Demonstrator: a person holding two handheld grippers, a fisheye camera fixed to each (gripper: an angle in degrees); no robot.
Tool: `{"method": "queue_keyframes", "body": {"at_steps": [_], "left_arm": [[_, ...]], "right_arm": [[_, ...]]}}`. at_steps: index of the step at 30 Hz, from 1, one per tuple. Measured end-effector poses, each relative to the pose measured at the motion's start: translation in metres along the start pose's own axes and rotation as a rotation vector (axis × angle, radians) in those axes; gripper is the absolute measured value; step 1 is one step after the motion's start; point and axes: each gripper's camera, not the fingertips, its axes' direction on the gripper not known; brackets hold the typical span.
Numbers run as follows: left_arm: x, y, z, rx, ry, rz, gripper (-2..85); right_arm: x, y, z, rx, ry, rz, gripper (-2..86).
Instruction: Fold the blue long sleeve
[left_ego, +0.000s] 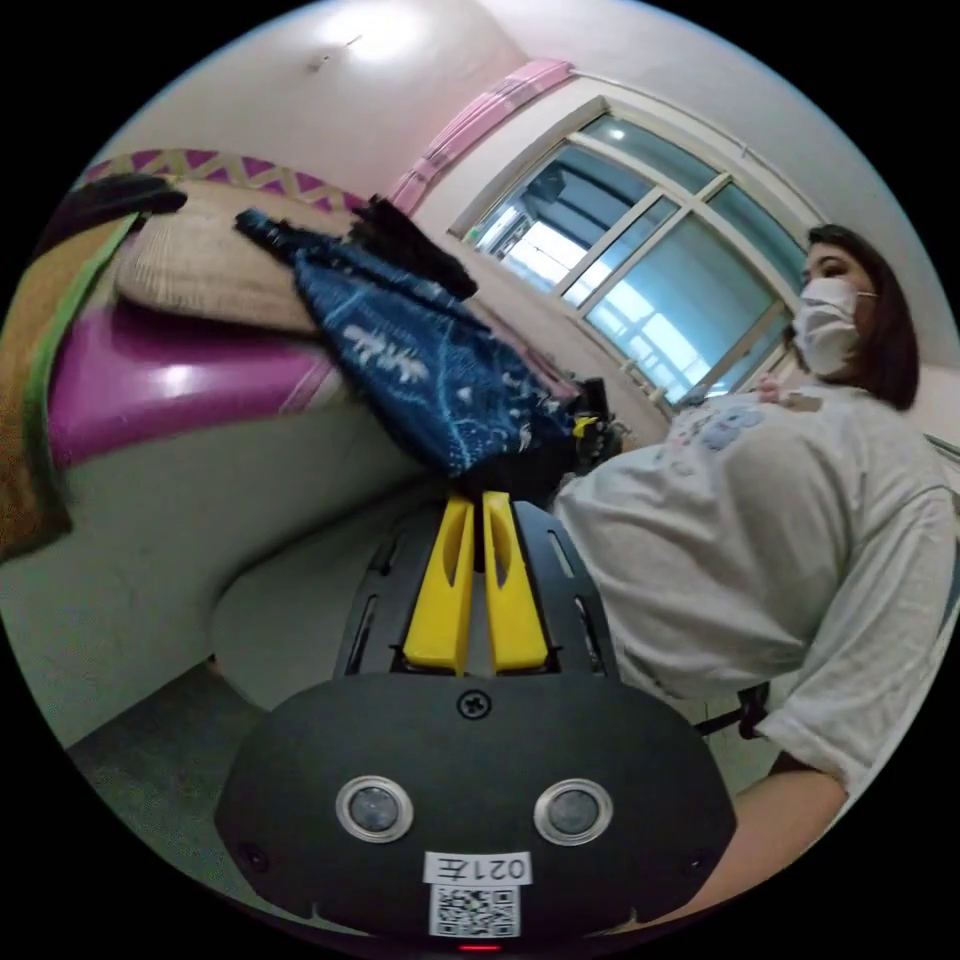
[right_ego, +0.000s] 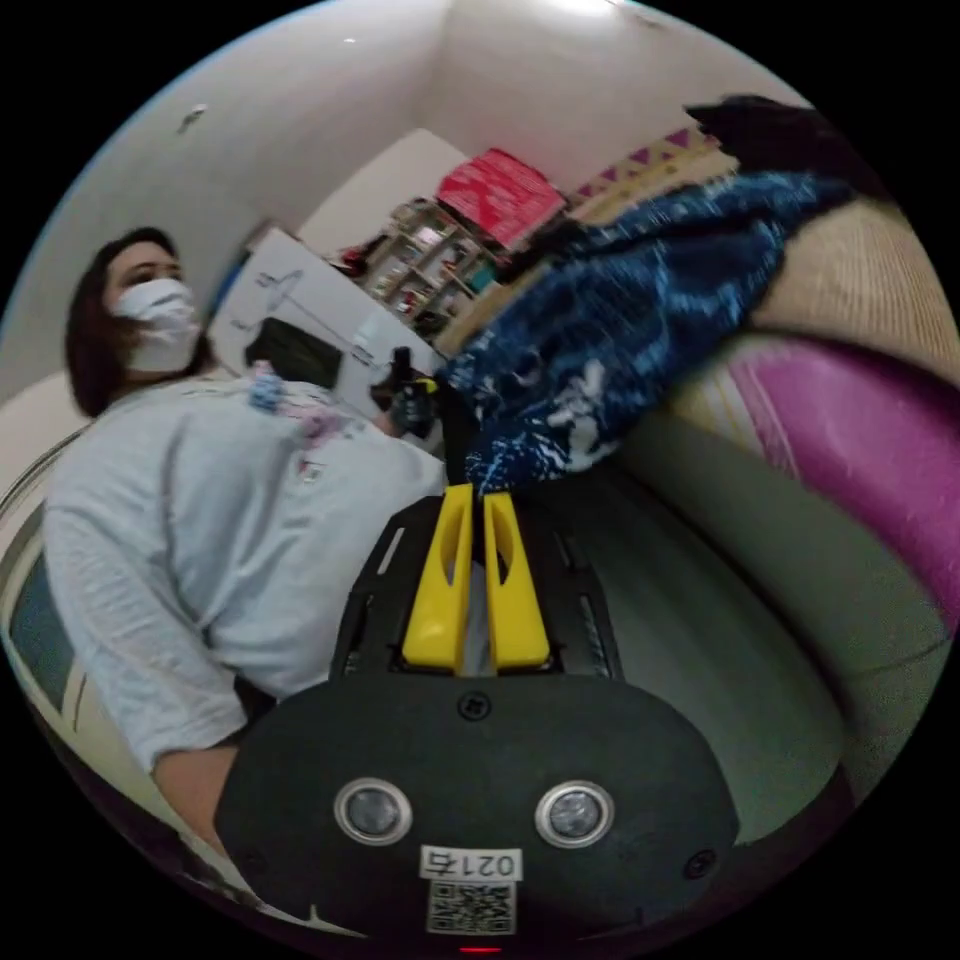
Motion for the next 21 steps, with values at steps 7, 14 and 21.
{"method": "queue_keyframes", "body": {"at_steps": [7,14,21], "left_arm": [[-0.017,-0.159,-0.057,0.151,0.198,-0.161,-1.0],[-0.118,-0.331,-0.027,0.107,0.021,-0.256,-0.9],[-0.301,-0.363,0.054,0.186,-0.059,-0.627,0.6]], "right_arm": [[-0.011,-0.09,-0.121,0.242,-0.196,-0.129,0.2],[0.106,-0.226,-0.178,0.304,-0.194,0.13,1.6],[0.224,-0.246,-0.185,0.434,0.039,0.558,7.2]]}}
